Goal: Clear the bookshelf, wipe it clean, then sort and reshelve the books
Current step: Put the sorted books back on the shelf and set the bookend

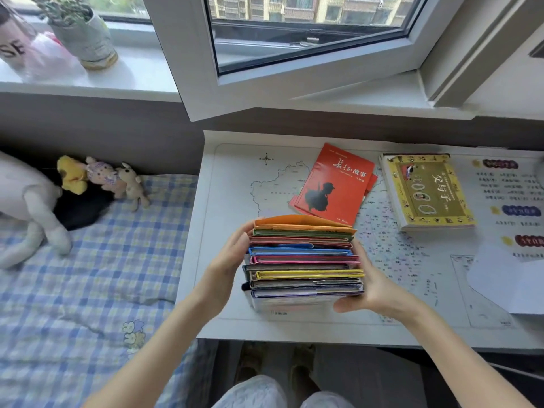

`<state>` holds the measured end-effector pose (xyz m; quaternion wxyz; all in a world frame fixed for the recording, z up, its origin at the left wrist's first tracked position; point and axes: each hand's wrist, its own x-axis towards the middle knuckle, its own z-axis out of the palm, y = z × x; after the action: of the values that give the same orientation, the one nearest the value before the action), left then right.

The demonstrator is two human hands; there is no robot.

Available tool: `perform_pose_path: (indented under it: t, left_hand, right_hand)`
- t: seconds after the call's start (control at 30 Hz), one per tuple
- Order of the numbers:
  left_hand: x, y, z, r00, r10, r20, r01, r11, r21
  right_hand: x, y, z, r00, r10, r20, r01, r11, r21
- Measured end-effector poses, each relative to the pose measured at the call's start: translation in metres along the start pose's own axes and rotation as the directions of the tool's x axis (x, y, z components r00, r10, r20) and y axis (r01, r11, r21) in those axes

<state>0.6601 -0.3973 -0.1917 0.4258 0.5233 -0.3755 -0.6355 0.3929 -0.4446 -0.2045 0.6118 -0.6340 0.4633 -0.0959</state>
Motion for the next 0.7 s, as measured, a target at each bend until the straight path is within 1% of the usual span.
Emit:
perform_pose_path:
  t: [0.07, 0.17, 0.27, 0.4, 0.47, 0.6, 0.7]
  left_hand:
    - [0.006, 0.008, 0.009, 0.997, -0.057, -0.059, 0.056, 0.998, -0.018]
    - [0.012, 0.016, 0.017, 0.984, -0.165, -0.064, 0.16, 0.984, -0.075]
    - [0.022, 0.019, 0.017, 0.99, -0.141, -0.015, 0.14, 0.989, -0.036]
    - [0.028, 0.015, 0.009, 0.991, -0.136, -0.019, 0.136, 0.99, -0.026]
    - [0.025, 0.012, 0.007, 0.988, -0.148, -0.037, 0.145, 0.986, -0.076]
    - [0.014, 0.001, 0.015, 0.984, -0.157, -0.088, 0.132, 0.962, -0.239]
    - [0.012, 0.003, 0.032, 0.99, -0.097, -0.104, 0.068, 0.965, -0.251]
  right_hand:
    - [0.0, -0.003, 0.0, 1.0, -0.002, 0.003, 0.002, 1.0, -0.02]
    - [0.0, -0.005, 0.001, 1.0, -0.002, 0.005, 0.002, 1.0, -0.031]
    - [0.0, -0.005, 0.002, 1.0, -0.005, -0.015, 0.005, 1.0, -0.016]
    - [-0.001, -0.004, 0.002, 0.999, -0.024, -0.029, 0.024, 0.999, -0.03]
    - [-0.001, -0.006, 0.0, 1.0, -0.017, -0.027, 0.016, 1.0, -0.019]
    - [-0.001, -0.007, -0.006, 0.999, 0.01, 0.04, -0.009, 1.0, -0.016]
    - [0.0, -0.004, -0.005, 0.998, 0.045, 0.041, -0.043, 0.998, -0.043]
